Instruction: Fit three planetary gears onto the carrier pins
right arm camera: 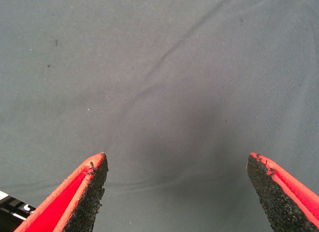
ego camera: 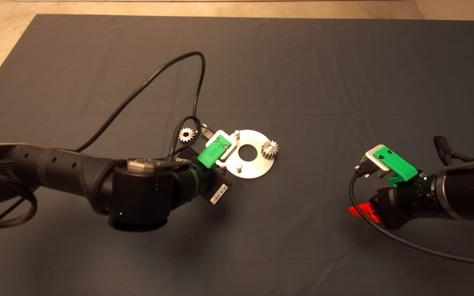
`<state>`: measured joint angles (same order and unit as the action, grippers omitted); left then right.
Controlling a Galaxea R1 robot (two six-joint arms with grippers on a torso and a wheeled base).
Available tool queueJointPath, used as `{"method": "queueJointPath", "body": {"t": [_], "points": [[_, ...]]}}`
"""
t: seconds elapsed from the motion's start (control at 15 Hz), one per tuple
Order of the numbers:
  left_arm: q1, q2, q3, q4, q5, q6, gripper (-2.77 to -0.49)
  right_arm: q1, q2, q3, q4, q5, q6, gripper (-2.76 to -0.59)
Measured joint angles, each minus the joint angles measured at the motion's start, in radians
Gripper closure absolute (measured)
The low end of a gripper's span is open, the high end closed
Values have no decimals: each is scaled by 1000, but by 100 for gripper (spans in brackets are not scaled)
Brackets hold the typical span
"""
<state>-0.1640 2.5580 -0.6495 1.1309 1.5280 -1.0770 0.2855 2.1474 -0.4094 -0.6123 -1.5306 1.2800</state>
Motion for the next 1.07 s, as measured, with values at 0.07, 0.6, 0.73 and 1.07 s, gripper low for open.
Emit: {"method": "queueJointPath", "body": {"t": [0.07,0.6,0.73,1.07], "points": [[0,15,-11,1,1,-4,-72,0,-2,0,0,-2,0,-207],[0,80,-92,1,-8,-14,-71,0,-3,0,0,1,0,-207],[0,80,-102,1,-21,-16,-71,0,-3,0,0,0,0,-207],[3,99,-112,3,-39,-53,-70,0,-3,0,0,-1,0,-207]]}}
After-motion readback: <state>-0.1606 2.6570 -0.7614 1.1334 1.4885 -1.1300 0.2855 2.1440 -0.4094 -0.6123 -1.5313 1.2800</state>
